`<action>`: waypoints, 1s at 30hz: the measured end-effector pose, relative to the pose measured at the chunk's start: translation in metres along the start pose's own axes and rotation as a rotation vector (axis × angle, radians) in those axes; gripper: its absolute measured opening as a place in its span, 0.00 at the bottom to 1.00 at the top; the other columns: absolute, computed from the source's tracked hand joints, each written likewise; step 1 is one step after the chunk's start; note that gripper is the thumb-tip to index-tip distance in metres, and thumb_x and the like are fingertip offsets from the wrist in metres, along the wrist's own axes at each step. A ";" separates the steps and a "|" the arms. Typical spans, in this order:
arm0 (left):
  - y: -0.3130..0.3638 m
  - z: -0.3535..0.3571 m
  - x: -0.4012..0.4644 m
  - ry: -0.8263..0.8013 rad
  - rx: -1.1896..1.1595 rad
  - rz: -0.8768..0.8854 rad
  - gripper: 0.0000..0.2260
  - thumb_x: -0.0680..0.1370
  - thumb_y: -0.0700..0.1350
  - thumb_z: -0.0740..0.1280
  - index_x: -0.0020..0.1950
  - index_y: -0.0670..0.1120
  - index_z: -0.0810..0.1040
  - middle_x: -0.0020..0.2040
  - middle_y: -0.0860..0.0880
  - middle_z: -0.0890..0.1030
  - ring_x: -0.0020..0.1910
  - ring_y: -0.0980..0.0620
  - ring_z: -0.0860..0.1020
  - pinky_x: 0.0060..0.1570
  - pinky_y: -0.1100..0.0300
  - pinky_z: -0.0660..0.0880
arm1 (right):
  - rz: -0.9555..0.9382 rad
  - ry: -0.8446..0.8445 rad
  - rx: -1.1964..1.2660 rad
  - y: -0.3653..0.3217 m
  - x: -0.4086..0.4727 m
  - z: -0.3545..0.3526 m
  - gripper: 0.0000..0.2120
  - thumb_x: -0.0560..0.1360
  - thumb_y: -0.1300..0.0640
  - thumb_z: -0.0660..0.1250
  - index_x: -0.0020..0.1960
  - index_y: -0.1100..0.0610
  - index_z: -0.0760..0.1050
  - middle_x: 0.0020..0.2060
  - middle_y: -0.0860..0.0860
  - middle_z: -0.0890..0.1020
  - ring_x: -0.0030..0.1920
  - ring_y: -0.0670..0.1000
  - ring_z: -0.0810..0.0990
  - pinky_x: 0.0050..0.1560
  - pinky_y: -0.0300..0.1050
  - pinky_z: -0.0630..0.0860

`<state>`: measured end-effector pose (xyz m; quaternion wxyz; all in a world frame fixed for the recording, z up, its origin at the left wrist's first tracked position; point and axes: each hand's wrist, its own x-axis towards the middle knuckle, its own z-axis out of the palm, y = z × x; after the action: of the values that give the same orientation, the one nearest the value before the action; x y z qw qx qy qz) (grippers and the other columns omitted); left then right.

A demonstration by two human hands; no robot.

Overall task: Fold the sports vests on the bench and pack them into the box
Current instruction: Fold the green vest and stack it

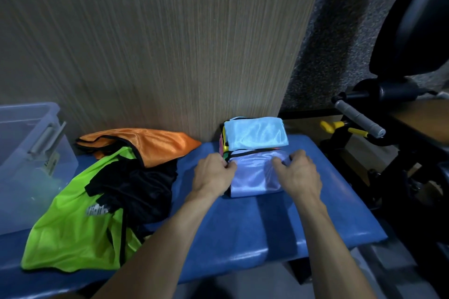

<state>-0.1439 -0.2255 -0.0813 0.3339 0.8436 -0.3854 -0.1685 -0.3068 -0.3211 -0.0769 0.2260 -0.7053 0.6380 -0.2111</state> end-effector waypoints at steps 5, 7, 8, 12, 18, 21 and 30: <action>0.001 -0.009 0.000 -0.086 -0.007 -0.047 0.19 0.80 0.54 0.67 0.43 0.38 0.80 0.29 0.45 0.83 0.24 0.48 0.82 0.33 0.55 0.83 | 0.091 -0.120 0.023 0.001 0.010 -0.008 0.19 0.74 0.40 0.68 0.49 0.57 0.73 0.46 0.56 0.80 0.45 0.58 0.76 0.42 0.47 0.70; 0.001 -0.008 0.001 -0.096 -0.054 -0.071 0.18 0.79 0.54 0.69 0.44 0.38 0.81 0.31 0.44 0.84 0.27 0.47 0.83 0.36 0.52 0.84 | 0.096 -0.146 0.067 0.003 0.011 -0.006 0.19 0.73 0.40 0.68 0.46 0.58 0.74 0.45 0.56 0.81 0.43 0.59 0.79 0.37 0.46 0.71; 0.000 -0.006 0.002 -0.094 -0.087 -0.083 0.18 0.78 0.54 0.70 0.45 0.39 0.81 0.32 0.44 0.84 0.30 0.46 0.84 0.38 0.50 0.84 | 0.091 -0.144 0.092 0.003 0.010 -0.007 0.19 0.74 0.41 0.69 0.45 0.58 0.74 0.43 0.55 0.81 0.42 0.59 0.79 0.34 0.45 0.69; -0.008 0.003 0.004 -0.050 -0.284 -0.104 0.12 0.75 0.55 0.74 0.44 0.46 0.80 0.39 0.46 0.85 0.41 0.43 0.84 0.45 0.43 0.83 | 0.031 -0.078 0.242 0.001 0.011 -0.009 0.18 0.74 0.46 0.72 0.43 0.62 0.75 0.35 0.52 0.78 0.36 0.53 0.75 0.30 0.43 0.66; -0.005 0.000 0.010 0.172 -0.327 0.074 0.07 0.77 0.51 0.74 0.49 0.53 0.78 0.39 0.58 0.82 0.42 0.55 0.82 0.48 0.53 0.80 | -0.009 -0.091 0.532 0.001 0.015 -0.003 0.14 0.76 0.49 0.73 0.50 0.59 0.76 0.43 0.51 0.81 0.44 0.53 0.81 0.38 0.45 0.72; -0.003 -0.001 0.014 0.143 -0.169 0.115 0.06 0.78 0.52 0.71 0.49 0.55 0.75 0.40 0.57 0.81 0.45 0.52 0.81 0.48 0.50 0.79 | 0.008 -0.136 0.389 0.005 0.016 0.003 0.14 0.78 0.49 0.71 0.53 0.59 0.74 0.46 0.53 0.80 0.47 0.55 0.79 0.37 0.45 0.69; -0.011 0.030 0.010 0.313 0.565 0.998 0.24 0.66 0.34 0.73 0.60 0.51 0.83 0.63 0.49 0.79 0.63 0.45 0.74 0.63 0.54 0.67 | -0.261 0.188 0.081 0.002 0.006 0.018 0.15 0.75 0.55 0.71 0.58 0.56 0.72 0.55 0.56 0.75 0.53 0.61 0.75 0.47 0.56 0.75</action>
<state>-0.1477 -0.2408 -0.1113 0.1879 0.6315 -0.7115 0.2442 -0.2973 -0.3261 -0.0927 0.1640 -0.7496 0.5501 -0.3295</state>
